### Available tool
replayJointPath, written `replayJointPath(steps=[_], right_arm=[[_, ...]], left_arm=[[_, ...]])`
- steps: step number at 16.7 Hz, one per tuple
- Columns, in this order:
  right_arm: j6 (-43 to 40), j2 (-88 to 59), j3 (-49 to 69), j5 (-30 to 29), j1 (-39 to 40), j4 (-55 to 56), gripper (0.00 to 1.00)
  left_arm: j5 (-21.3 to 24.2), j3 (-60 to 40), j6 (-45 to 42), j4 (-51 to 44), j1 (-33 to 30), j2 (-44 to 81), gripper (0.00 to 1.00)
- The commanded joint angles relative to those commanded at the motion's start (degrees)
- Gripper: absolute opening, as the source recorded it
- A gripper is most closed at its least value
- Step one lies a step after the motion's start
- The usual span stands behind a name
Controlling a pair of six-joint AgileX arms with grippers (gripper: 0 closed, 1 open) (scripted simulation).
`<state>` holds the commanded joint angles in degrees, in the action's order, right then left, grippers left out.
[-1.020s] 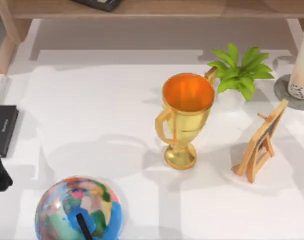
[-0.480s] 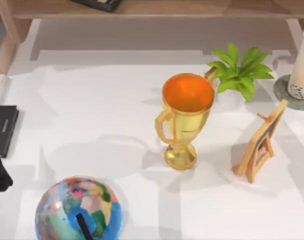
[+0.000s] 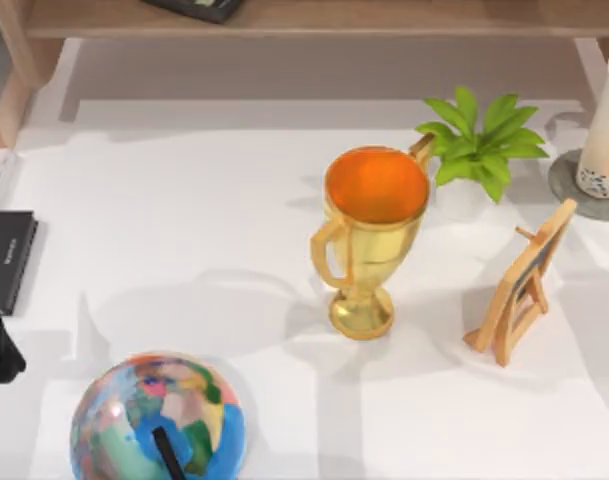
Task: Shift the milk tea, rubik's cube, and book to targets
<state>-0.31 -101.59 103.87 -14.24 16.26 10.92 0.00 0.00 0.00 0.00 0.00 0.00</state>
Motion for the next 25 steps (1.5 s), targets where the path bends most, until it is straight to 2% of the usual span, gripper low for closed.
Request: replayJointPath(steps=[6,10,23,25], right_arm=[[1.1,-9.3,5.1,-2.5,-1.0,-8.7,0.00],[1.2,-9.6,5.1,-2.7,-1.0,-9.0,0.00],[1.2,-9.6,5.1,-2.7,-1.0,-9.0,0.98],[1.2,-9.6,5.1,-2.7,-1.0,-9.0,1.00]], left_arm=[[0.0,0.0,0.0,0.0,0.0,0.0,1.00],[0.0,0.0,0.0,0.0,0.0,0.0,1.00],[0.0,0.0,0.0,0.0,0.0,0.0,1.00],[0.0,0.0,0.0,0.0,0.0,0.0,1.00]])
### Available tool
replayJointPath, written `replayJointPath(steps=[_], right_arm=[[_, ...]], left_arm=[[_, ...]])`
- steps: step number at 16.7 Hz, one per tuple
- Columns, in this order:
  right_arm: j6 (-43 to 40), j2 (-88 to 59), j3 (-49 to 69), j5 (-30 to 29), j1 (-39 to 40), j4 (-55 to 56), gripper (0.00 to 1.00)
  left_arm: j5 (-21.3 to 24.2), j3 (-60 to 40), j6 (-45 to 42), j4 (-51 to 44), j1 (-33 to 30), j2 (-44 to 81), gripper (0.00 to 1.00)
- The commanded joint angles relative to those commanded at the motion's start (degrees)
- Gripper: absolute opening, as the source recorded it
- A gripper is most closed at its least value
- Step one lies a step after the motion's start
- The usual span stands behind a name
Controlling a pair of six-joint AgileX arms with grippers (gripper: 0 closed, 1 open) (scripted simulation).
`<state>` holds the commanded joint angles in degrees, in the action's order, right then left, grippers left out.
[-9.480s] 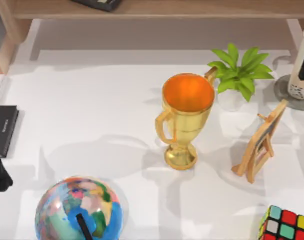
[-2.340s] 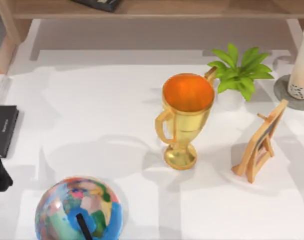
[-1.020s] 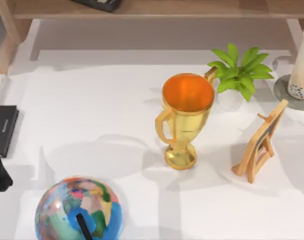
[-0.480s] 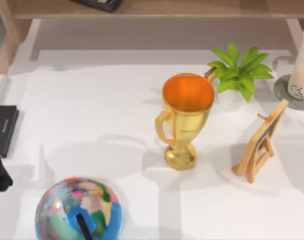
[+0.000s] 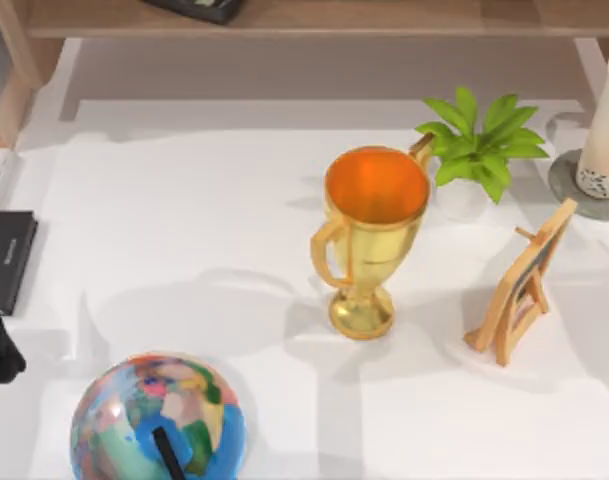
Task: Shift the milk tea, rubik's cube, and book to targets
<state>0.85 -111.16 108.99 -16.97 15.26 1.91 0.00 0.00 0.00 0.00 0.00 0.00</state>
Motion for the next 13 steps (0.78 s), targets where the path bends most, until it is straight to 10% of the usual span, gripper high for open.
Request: replayJointPath(steps=[13], right_arm=[[0.0,3.0,-4.0,-0.5,0.7,0.9,1.00]], left_arm=[[0.0,0.0,0.0,0.0,0.0,0.0,1.00]])
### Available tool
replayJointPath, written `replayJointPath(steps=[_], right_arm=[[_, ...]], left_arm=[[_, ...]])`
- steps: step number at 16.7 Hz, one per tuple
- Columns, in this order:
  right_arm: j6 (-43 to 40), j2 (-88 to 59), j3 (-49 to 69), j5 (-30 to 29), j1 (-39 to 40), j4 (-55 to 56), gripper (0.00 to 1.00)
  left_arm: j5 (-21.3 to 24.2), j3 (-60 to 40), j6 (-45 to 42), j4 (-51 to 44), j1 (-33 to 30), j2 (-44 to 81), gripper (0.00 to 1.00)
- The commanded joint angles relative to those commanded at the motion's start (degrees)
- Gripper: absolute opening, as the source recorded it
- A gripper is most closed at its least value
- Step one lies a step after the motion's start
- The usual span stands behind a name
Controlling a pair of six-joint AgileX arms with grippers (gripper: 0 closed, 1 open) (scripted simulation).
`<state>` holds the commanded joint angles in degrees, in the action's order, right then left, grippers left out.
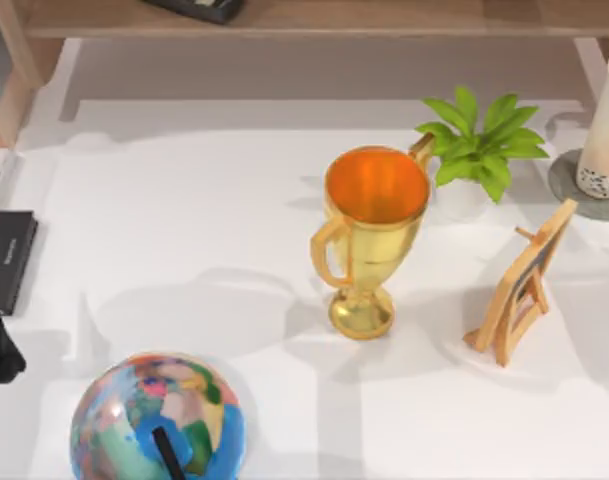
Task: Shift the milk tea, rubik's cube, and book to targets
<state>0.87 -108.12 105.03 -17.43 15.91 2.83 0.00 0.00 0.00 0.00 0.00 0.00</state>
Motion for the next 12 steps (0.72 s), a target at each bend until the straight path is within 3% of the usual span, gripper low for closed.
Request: replayJointPath(steps=[12], right_arm=[[0.0,3.6,-5.0,-0.6,0.4,1.2,1.00]], left_arm=[[0.0,0.0,0.0,0.0,0.0,0.0,1.00]])
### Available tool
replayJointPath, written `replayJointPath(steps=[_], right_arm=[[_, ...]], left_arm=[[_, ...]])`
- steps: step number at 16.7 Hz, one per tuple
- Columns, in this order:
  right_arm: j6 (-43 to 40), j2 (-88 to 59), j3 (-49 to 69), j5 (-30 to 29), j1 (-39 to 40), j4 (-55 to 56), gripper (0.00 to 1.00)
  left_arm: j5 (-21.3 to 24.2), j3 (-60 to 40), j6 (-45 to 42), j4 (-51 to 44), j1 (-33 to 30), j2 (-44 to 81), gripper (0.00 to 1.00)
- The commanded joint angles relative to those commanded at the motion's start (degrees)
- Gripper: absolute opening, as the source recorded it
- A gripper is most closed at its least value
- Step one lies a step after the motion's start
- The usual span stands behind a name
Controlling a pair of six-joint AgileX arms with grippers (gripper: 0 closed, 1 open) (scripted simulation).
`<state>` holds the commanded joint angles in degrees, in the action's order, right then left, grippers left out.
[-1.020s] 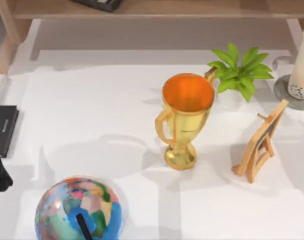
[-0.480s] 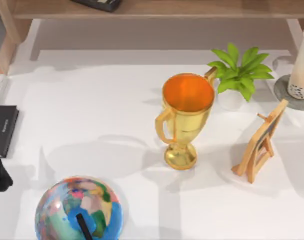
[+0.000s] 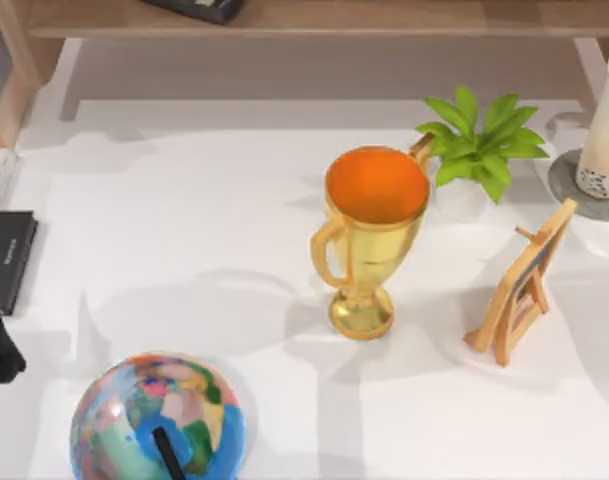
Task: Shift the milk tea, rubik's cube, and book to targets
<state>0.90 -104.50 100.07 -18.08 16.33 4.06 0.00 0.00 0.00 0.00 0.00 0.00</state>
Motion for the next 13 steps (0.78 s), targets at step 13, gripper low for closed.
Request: replayJointPath(steps=[13], right_arm=[[-0.1,35.1,-33.7,6.2,-5.4,-1.4,1.00]], left_arm=[[0.0,0.0,0.0,0.0,0.0,0.0,1.00]])
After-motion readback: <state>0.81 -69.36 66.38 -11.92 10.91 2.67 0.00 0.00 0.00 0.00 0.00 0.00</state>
